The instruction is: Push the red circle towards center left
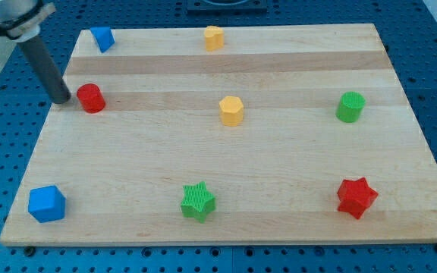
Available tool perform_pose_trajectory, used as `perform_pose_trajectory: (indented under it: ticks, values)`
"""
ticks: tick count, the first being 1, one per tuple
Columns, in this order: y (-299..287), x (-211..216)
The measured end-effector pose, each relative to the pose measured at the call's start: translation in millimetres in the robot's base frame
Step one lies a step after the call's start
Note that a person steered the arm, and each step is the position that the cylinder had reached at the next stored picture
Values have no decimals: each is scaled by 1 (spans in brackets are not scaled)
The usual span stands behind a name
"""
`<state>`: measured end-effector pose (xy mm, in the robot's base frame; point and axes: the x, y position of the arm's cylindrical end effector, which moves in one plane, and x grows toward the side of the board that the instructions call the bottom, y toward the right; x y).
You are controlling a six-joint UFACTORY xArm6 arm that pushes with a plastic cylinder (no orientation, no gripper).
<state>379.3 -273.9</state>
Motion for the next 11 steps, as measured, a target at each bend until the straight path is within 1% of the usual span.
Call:
perform_pose_trajectory:
  ticks: [2,3,4,5,6,7,8,9,10,11]
  values:
    - [69,0]
    - [86,0]
    - [57,-30]
    - [-16,-84]
    - [-31,-100]
    - [-30,-161]
    - [-28,-188]
    - [-27,-187]
    - [-13,-187]
    - [16,-187]
